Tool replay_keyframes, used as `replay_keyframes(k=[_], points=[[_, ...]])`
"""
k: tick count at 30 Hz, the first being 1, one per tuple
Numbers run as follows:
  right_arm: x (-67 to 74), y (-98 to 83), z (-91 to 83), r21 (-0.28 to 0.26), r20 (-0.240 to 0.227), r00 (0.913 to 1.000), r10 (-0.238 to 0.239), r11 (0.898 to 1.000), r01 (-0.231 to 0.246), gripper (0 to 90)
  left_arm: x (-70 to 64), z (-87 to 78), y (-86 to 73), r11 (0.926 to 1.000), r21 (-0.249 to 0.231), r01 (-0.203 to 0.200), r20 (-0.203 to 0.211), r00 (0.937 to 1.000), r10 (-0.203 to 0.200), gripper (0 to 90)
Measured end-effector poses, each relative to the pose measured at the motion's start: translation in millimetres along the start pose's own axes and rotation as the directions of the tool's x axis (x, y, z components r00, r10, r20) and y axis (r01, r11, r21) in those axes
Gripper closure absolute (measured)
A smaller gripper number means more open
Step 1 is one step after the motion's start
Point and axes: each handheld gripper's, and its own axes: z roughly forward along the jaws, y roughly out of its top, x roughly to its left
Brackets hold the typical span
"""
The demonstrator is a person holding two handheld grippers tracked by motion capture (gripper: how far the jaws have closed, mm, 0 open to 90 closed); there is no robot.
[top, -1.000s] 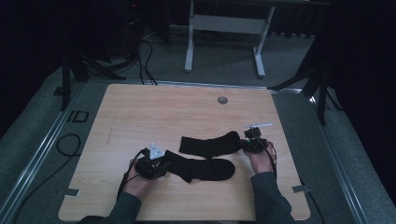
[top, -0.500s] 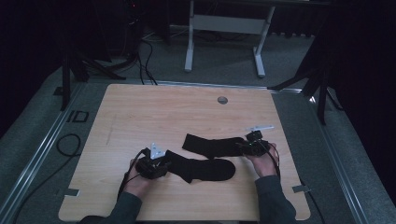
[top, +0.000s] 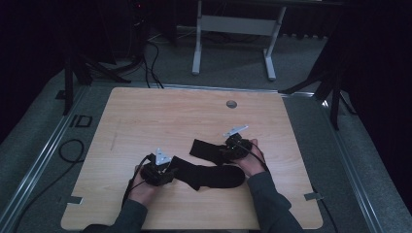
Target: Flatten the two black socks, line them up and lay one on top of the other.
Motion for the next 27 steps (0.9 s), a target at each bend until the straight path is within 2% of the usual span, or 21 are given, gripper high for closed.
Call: replay_keyframes(k=[6,12,15,18,23,25,27], points=[[14.6,15.3,15.8,0.029,-0.044,0.9952,-0.088,0.996,0.089,47.9,0.5,-0.5,0.1,1.0,-0.004,0.003,-0.001,1.0,-0.003,56.8],[24.2,25.8,26.7,0.001,-0.074,0.9879,-0.136,0.991,0.136,45.2,-0.1,-0.1,0.2,1.0,-0.006,0.004,0.0,1.0,-0.004,56.7],[26.6,29.5,33.3,0.015,-0.086,0.9874,-0.133,0.991,0.134,43.1,-0.2,-0.1,0.2,1.0,-0.005,0.004,0.0,1.0,-0.004,56.7],[23.9,30.9,36.7,0.022,-0.124,0.989,-0.08,0.996,0.084,42.1,-0.2,0.0,0.2,1.0,-0.005,0.004,0.0,1.0,-0.004,56.7],[24.2,31.0,36.8,0.023,-0.116,0.9906,-0.072,0.997,0.075,44.2,-1.2,0.1,0.3,1.0,-0.003,-0.004,0.0,1.0,0.004,56.7],[23.9,31.1,36.7,0.023,-0.105,0.9921,-0.068,0.997,0.071,49.2,-1.3,0.1,0.3,1.0,-0.003,-0.003,-0.001,1.0,0.003,56.7],[21.7,31.5,36.1,0.023,-0.09,0.9949,-0.045,0.999,0.047,58.1,-1.3,0.0,0.3,1.0,-0.003,-0.003,0.0,1.0,0.003,56.7]])
